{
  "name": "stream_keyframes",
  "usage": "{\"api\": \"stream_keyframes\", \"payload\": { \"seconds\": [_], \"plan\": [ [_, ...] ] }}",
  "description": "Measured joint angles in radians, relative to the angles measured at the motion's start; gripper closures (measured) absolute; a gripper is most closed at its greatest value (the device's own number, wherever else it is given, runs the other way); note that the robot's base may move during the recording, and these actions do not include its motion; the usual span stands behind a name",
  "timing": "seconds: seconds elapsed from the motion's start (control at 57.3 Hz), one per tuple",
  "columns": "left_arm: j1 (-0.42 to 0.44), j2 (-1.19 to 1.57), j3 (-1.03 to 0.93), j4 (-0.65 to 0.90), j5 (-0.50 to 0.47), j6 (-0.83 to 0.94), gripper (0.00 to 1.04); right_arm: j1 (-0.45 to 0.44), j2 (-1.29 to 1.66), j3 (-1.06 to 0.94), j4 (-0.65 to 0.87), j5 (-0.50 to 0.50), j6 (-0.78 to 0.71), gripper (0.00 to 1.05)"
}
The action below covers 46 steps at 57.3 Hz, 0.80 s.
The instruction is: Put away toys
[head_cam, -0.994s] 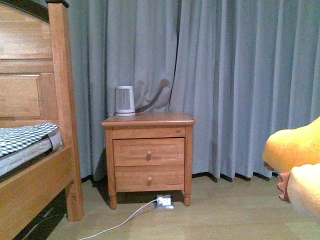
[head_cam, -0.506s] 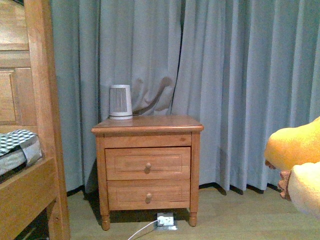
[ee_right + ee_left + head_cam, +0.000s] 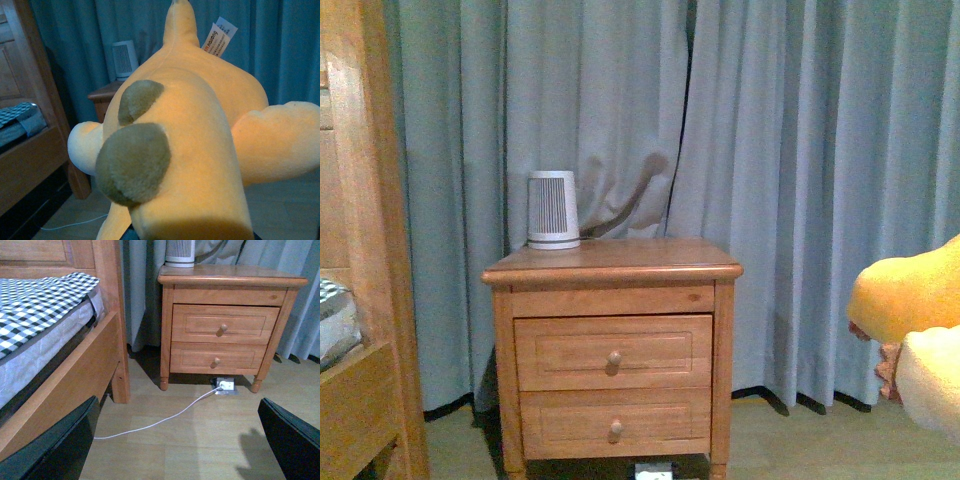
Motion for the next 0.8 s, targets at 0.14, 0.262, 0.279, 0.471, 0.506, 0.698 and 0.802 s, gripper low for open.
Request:
{"api": "stream_keyframes", "payload": {
  "seconds": [0.14,0.262,0.279,0.471,0.506,0.698,0.802],
  "plan": [
    [0.000,0.000,0.000,0.000,0.000,0.000,0.06,0.000,0.001,0.000,0.000,0.001,0.000,0.98],
    [0.000,0.000,0.000,0.000,0.000,0.000,0.06,0.000,0.001,0.000,0.000,0.003,0.000,0.98],
    [0.000,0.000,0.000,0.000,0.000,0.000,0.06,0.000,0.001,0.000,0.000,0.002,0.000,0.98],
    [0.002,0.000,0.000,0.000,-0.004,0.000,0.06,0.000,0.001,0.000,0.000,-0.006,-0.001,0.98],
    [0.002,0.000,0.000,0.000,-0.005,0.000,0.06,0.001,0.001,0.000,0.000,-0.008,0.000,0.98],
    [0.002,0.000,0.000,0.000,-0.001,0.000,0.06,0.000,0.001,0.000,0.000,0.003,0.000,0.98],
    [0.001,0.000,0.000,0.000,0.000,0.000,0.06,0.000,0.001,0.000,0.000,0.007,-0.001,0.98]
  ]
}}
